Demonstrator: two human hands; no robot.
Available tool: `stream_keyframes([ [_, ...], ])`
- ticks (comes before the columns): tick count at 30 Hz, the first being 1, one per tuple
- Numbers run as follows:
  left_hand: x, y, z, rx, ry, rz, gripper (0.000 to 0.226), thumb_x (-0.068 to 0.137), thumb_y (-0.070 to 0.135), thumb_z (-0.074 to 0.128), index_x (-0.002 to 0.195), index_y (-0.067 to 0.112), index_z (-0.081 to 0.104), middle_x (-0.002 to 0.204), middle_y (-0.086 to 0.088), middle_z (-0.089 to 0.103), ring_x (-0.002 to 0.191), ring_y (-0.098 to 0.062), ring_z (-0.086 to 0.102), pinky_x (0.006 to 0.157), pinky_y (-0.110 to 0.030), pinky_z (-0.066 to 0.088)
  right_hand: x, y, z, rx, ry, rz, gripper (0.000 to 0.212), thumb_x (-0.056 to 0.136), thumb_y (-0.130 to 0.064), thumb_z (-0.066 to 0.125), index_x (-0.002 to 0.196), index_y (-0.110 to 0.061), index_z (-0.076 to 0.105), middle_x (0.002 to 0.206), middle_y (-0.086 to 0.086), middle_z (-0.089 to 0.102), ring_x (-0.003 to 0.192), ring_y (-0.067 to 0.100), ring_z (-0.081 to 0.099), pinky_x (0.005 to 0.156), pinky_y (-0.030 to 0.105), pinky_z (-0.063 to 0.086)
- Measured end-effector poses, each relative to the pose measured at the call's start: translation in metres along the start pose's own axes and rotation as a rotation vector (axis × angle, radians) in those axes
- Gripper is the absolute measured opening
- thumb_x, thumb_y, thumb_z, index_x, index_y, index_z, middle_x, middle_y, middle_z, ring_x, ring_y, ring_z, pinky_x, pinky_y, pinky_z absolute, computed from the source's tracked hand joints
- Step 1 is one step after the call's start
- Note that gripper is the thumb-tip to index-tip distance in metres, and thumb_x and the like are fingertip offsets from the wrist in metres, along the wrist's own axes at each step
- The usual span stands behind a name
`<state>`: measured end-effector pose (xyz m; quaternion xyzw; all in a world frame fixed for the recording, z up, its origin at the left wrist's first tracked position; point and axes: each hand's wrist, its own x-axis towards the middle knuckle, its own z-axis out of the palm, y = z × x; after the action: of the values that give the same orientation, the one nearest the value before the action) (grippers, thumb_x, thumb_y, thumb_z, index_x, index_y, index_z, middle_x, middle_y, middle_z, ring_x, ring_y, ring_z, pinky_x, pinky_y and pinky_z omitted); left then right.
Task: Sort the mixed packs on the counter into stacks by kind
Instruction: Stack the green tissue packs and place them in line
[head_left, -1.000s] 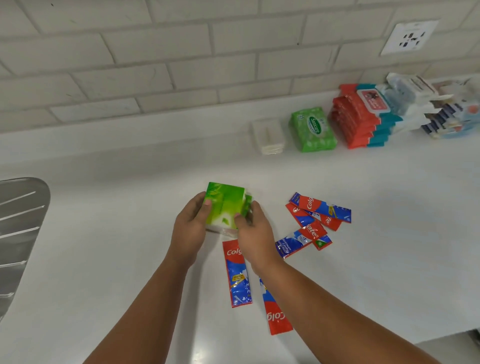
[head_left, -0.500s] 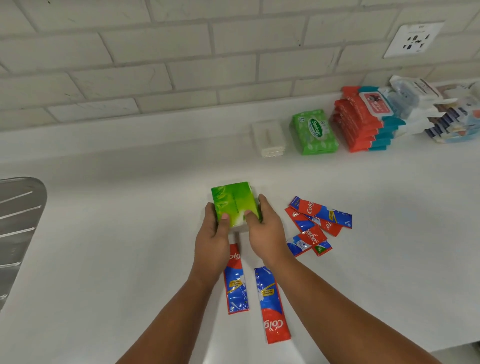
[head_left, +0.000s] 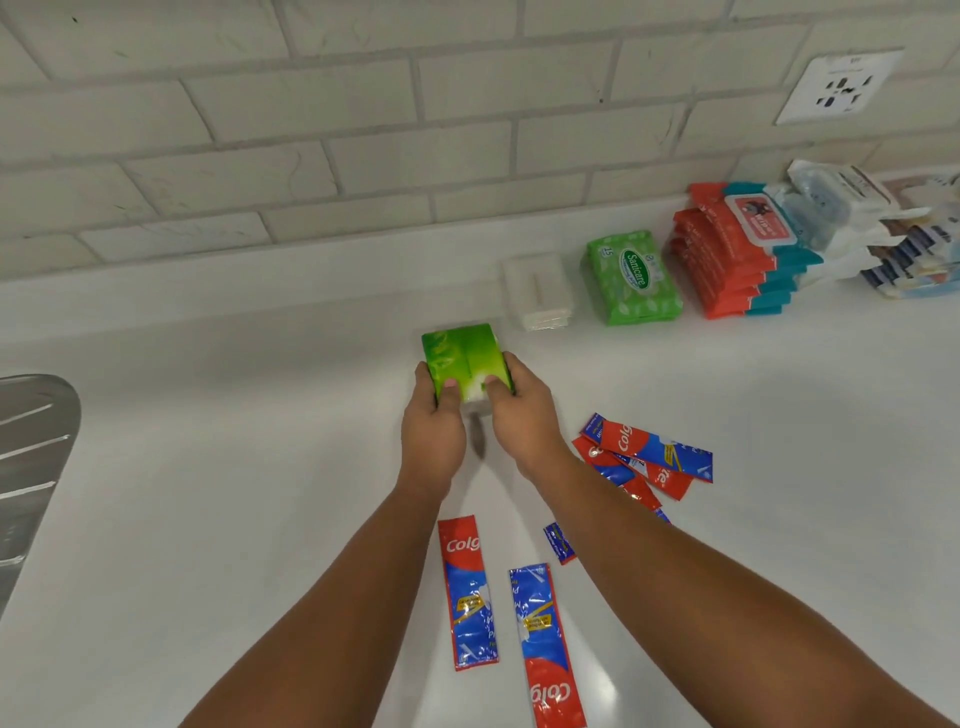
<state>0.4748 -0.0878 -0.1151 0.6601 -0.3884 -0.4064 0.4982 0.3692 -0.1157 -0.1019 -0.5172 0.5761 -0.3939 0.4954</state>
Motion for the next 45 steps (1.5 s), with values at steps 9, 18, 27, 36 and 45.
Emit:
stream_keyframes([
  [9,0.059,0.019,0.011,0.004,0.005,0.003,0.027,0.105,0.020,0.041,0.126,0.022,0.058,0.106,0.007,0.068,0.096,-0.010,0.063,0.082,-0.028,0.046,0.058,-0.011,0.008,0.024,-0.011,0.005,0.028,0.095,-0.013,0.048,0.120,-0.019,0.061,0.106,0.001,0.070,0.095,0.016,0.065,0.081,0.027,0.051],
  [18,0.096,0.027,0.014,0.034,0.018,-0.005,0.025,0.105,0.018,0.039,0.121,0.019,0.059,0.101,0.004,0.066,0.089,-0.010,0.061,0.075,-0.026,0.046,0.094,-0.024,0.015,-0.057,-0.050,0.013,0.030,0.095,-0.012,0.044,0.121,-0.016,0.058,0.107,0.006,0.068,0.094,0.024,0.064,0.083,0.036,0.051],
  [27,0.119,0.028,0.012,0.161,-0.014,-0.009,0.024,0.105,0.019,0.040,0.122,0.015,0.055,0.110,-0.006,0.065,0.100,-0.025,0.062,0.089,-0.040,0.048,0.110,-0.032,0.017,-0.170,-0.092,0.006,0.033,0.100,-0.016,0.039,0.130,-0.017,0.052,0.110,0.005,0.065,0.093,0.022,0.062,0.077,0.031,0.048],
  [36,0.131,0.035,0.010,0.205,-0.020,-0.049,0.025,0.106,0.020,0.040,0.124,0.013,0.054,0.114,-0.009,0.064,0.103,-0.028,0.060,0.085,-0.036,0.046,0.122,-0.041,0.021,-0.219,-0.118,0.050,0.035,0.100,-0.015,0.040,0.133,-0.019,0.051,0.112,0.007,0.064,0.098,0.025,0.061,0.083,0.033,0.049],
  [45,0.130,0.044,0.006,0.206,-0.020,-0.117,0.047,0.106,0.039,0.040,0.143,0.009,0.043,0.140,-0.011,0.055,0.128,-0.033,0.052,0.101,-0.040,0.043,0.116,-0.055,0.021,-0.246,-0.076,0.069,0.034,0.096,-0.011,0.046,0.130,-0.013,0.050,0.116,0.008,0.061,0.105,0.029,0.061,0.086,0.036,0.050],
])
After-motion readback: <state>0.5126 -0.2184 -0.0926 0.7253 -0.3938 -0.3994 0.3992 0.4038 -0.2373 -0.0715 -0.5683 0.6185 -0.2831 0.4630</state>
